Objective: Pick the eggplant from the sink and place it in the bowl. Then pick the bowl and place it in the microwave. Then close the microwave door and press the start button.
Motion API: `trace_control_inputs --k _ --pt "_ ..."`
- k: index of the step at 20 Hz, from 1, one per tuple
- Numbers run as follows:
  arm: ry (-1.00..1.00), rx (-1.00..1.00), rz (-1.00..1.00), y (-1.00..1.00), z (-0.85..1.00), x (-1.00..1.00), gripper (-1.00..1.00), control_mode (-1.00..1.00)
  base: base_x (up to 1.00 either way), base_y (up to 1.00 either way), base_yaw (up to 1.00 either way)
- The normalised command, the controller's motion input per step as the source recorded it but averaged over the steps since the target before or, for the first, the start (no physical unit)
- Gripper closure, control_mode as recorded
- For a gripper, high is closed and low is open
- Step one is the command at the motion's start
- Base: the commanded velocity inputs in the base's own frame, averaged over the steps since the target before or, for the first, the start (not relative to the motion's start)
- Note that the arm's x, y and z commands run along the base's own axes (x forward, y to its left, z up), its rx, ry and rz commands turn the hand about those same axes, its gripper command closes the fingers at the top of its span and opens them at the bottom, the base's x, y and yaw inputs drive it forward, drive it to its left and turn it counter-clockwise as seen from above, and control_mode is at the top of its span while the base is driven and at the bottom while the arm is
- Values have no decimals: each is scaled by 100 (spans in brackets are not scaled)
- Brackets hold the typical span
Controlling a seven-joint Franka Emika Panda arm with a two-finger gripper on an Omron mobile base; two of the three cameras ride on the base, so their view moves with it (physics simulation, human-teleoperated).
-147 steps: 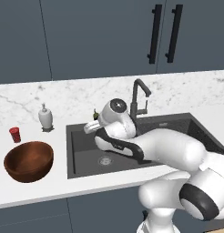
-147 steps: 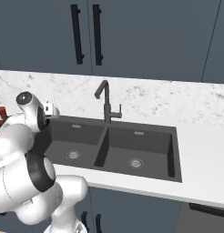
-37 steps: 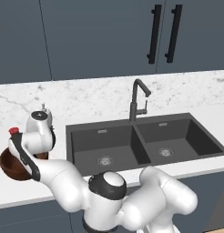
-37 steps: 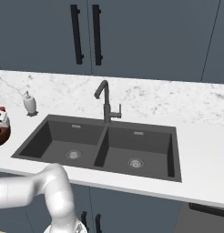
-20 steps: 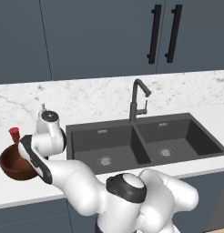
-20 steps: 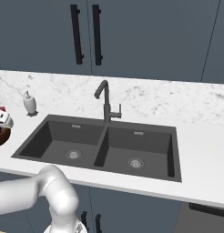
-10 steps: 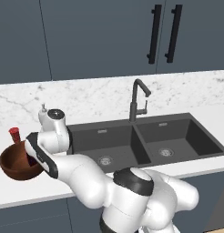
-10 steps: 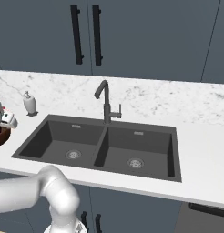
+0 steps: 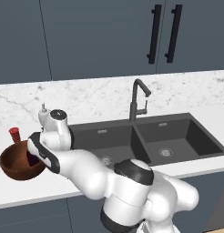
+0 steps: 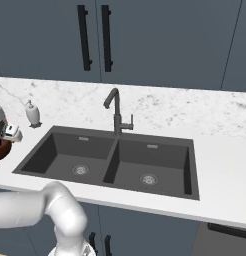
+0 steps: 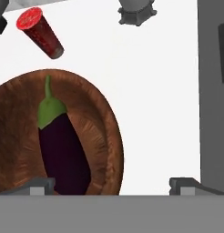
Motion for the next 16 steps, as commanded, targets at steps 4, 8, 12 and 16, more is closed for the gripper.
trace_control_inputs --k 4,8,12,16 --pt "4 0 0 0 -14 5 -100 -100 0 0 0" --pt "4 -2 0 5 -16 7 -100 -100 0 0 0" --pt "5 -3 0 12 -19 8 -100 -100 0 0 0" --pt "3 -3 0 12 -19 12 -100 -100 0 0 0"
